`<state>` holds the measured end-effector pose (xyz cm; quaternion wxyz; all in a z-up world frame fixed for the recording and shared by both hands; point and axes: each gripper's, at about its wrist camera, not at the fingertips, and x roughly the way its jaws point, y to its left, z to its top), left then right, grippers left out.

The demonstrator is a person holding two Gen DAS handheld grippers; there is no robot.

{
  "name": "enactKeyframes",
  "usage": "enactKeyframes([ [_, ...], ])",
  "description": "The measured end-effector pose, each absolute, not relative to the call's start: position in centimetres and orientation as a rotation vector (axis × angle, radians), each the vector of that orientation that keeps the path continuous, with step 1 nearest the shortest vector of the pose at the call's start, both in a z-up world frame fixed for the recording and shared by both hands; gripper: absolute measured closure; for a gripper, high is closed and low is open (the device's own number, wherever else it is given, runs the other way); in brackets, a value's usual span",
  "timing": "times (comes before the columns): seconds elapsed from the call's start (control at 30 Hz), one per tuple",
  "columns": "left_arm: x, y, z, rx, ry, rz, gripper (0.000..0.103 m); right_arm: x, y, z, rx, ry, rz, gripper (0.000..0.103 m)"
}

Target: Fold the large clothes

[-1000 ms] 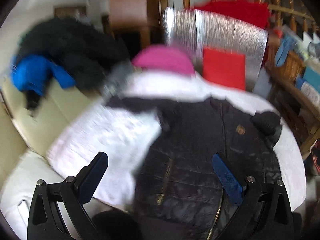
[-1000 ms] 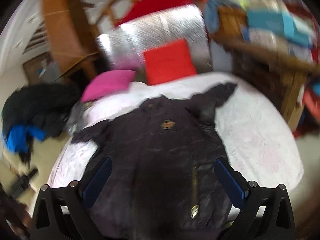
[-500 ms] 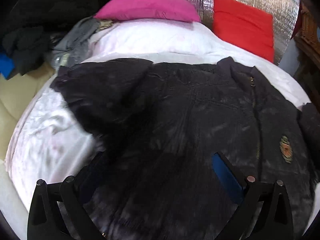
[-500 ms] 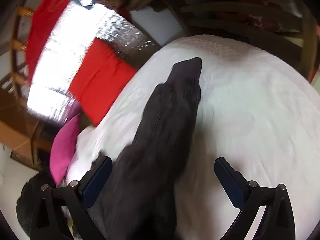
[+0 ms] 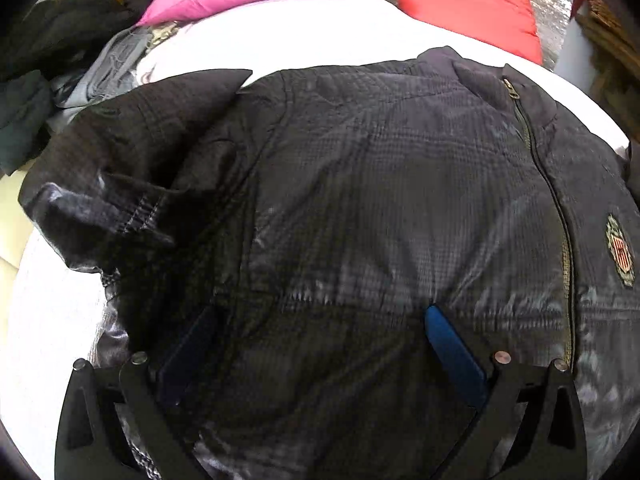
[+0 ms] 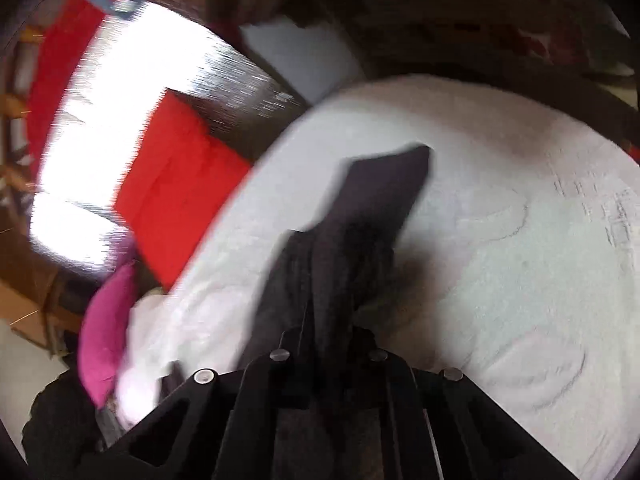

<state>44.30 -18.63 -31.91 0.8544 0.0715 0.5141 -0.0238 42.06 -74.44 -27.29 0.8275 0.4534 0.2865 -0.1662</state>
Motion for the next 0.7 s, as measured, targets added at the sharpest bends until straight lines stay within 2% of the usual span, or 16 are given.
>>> enactKeyframes([
  [0.2, 44.2, -16.8, -30.2, 0.127, 1.133, -0.110, 0.000, 39.8, -65.4, -19.1, 0.868, 0.498, -0.152, 0.094],
  [0.27, 44.1, -14.9, -28.0, 0.068, 1.078, -0.100, 0.000, 39.7, -60.4, -16.5, 0.803, 0.496, -0.085, 0.094],
  [0.37, 43.5, -11.8, -24.6, 0.044, 0.955, -0.054, 0.000, 40.4, -53.6, -15.4, 0.751, 0.535, 0.013, 0.094],
  [0.5, 42.8, -8.6, -22.3, 0.056, 0.848, 0.022, 0.000, 42.0, -45.9, -17.9, 0.706, 0.622, 0.090, 0.094],
  [0.7, 42.6, -4.2, -21.4, 0.000, 0.782, 0.083, 0.000, 44.6, -37.5, -27.0, 0.773, 0.871, 0.188, 0.090],
])
